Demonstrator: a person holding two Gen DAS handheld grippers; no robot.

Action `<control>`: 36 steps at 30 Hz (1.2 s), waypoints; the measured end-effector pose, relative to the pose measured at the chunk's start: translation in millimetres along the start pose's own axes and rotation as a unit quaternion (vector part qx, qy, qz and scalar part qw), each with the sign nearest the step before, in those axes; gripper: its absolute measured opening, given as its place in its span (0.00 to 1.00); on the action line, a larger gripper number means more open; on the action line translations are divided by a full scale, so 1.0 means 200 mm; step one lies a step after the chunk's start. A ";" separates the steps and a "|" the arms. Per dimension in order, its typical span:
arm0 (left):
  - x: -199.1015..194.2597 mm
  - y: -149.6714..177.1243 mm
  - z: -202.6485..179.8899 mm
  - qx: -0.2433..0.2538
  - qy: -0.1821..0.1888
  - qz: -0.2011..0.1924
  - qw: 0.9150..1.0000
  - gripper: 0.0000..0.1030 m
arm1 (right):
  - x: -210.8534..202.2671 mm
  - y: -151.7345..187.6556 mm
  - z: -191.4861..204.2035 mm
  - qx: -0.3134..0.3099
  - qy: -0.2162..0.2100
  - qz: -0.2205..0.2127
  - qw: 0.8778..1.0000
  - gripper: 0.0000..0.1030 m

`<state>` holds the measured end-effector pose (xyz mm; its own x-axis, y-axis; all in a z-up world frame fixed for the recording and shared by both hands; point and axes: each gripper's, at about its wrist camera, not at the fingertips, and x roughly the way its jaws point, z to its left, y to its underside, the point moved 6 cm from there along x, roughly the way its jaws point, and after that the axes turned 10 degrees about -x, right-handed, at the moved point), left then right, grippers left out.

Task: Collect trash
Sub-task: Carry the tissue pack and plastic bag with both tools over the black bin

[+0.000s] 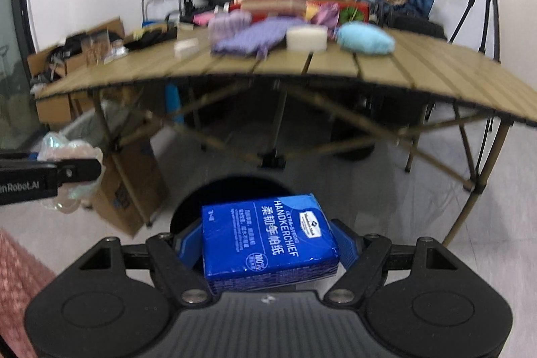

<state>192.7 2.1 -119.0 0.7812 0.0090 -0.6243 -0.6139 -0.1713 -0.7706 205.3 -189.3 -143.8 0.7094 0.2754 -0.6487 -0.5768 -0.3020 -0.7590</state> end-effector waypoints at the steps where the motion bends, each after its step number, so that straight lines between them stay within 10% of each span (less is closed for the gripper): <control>1: 0.01 0.02 0.01 0.000 -0.003 0.006 1.000 0.36 | 0.01 0.02 0.01 -0.002 -0.001 0.010 1.000 0.74; 20: 0.20 0.27 0.10 -0.002 -0.034 0.101 0.994 0.36 | 0.22 0.26 0.08 0.001 -0.010 0.123 0.992 0.74; 36: 0.30 0.20 0.11 -0.007 -0.048 0.090 0.995 0.36 | 0.46 0.09 0.12 -0.030 -0.030 0.068 0.997 0.74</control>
<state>213.3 16.9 -189.9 0.6430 0.0711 -0.7625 -0.7413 -0.1921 -0.6431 250.5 -148.5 -218.3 0.5996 0.2812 -0.7493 -0.6403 -0.3931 -0.6599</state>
